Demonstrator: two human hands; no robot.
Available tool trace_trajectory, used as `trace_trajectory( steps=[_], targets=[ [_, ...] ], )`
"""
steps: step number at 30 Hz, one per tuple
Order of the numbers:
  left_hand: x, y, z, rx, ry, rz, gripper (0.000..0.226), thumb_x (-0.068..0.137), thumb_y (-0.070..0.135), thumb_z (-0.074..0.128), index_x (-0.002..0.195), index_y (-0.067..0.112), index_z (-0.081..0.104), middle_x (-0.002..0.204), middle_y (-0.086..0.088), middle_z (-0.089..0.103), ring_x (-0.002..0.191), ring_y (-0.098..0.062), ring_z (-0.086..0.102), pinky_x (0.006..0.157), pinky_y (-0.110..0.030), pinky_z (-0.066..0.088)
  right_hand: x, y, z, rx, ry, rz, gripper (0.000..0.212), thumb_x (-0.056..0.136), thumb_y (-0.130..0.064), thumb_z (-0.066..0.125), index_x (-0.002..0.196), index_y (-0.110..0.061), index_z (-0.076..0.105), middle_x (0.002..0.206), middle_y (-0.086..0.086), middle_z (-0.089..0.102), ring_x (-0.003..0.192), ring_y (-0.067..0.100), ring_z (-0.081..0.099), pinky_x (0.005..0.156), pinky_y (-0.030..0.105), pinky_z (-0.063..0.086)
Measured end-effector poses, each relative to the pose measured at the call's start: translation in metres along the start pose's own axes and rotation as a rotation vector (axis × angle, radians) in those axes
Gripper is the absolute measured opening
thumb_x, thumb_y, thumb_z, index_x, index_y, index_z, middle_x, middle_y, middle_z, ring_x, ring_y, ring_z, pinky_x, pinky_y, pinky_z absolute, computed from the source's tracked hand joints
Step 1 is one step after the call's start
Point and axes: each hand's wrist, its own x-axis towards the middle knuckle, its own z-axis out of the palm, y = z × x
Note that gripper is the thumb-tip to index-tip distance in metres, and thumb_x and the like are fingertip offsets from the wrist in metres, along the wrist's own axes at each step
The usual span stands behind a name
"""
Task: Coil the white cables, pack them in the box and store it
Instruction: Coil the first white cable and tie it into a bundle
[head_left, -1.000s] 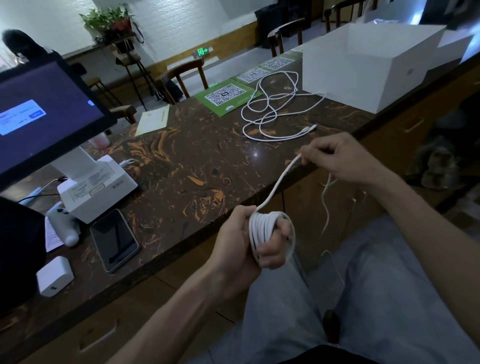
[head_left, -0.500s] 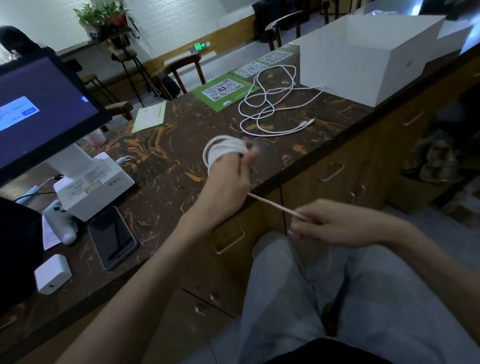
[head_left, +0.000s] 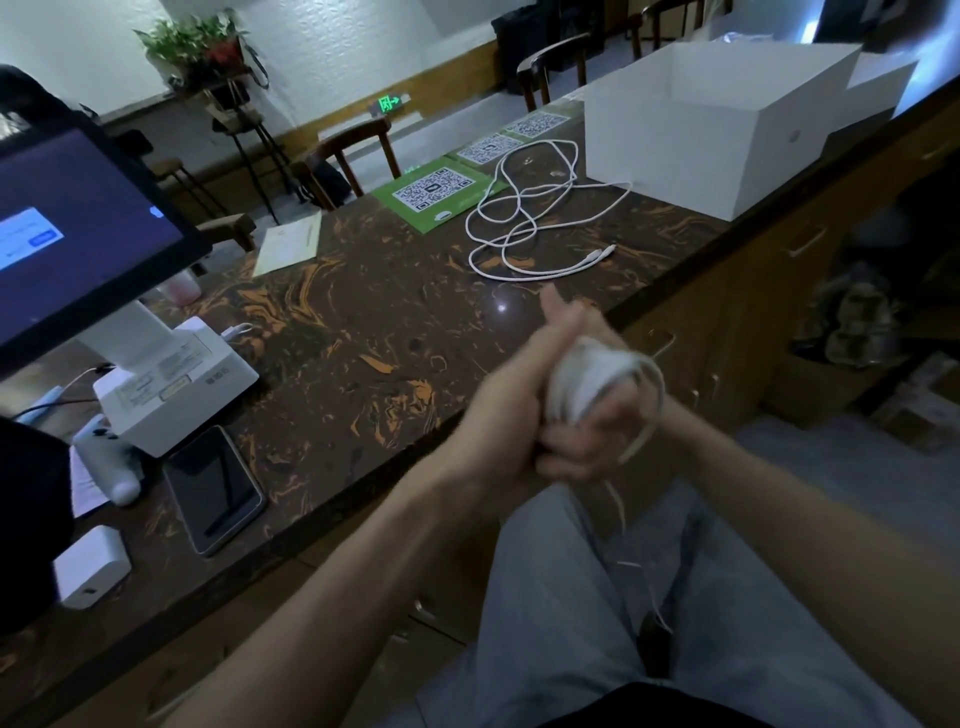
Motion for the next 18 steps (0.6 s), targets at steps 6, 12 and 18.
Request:
trace_trajectory(
  steps=[6, 12, 18],
  targets=[
    [-0.015, 0.05, -0.024, 0.347, 0.509, 0.638, 0.063, 0.106, 0.044, 0.005, 0.083, 0.008, 0.053, 0.054, 0.004, 0.035, 0.048, -0.012, 0.032, 0.052, -0.026, 0.027, -0.034, 0.074, -0.009, -0.339, -0.359, 0.013, 0.059, 0.1, -0.053, 0.037, 0.064, -0.01, 0.054, 0.057, 0.004, 0.043, 0.048, 0.014, 0.04, 0.051, 0.017, 0.035],
    [-0.012, 0.048, -0.043, 1.378, 0.961, 0.413, 0.034, 0.107, 0.027, 0.027, 0.105, 0.011, 0.057, 0.075, -0.011, 0.049, 0.065, -0.019, 0.05, 0.067, -0.038, 0.048, -0.006, 0.065, -0.092, -0.954, -0.186, 0.171, 0.06, 0.096, -0.056, 0.036, 0.063, -0.011, 0.058, 0.054, -0.001, 0.052, 0.05, 0.016, 0.051, 0.052, 0.027, 0.042],
    [0.01, -0.002, -0.088, 2.045, 0.865, -0.33, 0.052, 0.105, 0.044, 0.02, 0.105, 0.012, 0.061, 0.068, 0.001, 0.048, 0.054, -0.013, 0.044, 0.05, -0.026, 0.029, 0.019, -0.001, -0.079, -0.856, -0.545, 0.044, 0.053, 0.094, -0.051, 0.054, 0.053, -0.018, 0.049, 0.053, 0.002, 0.036, 0.048, 0.019, 0.033, 0.048, 0.031, 0.028]
  ],
)
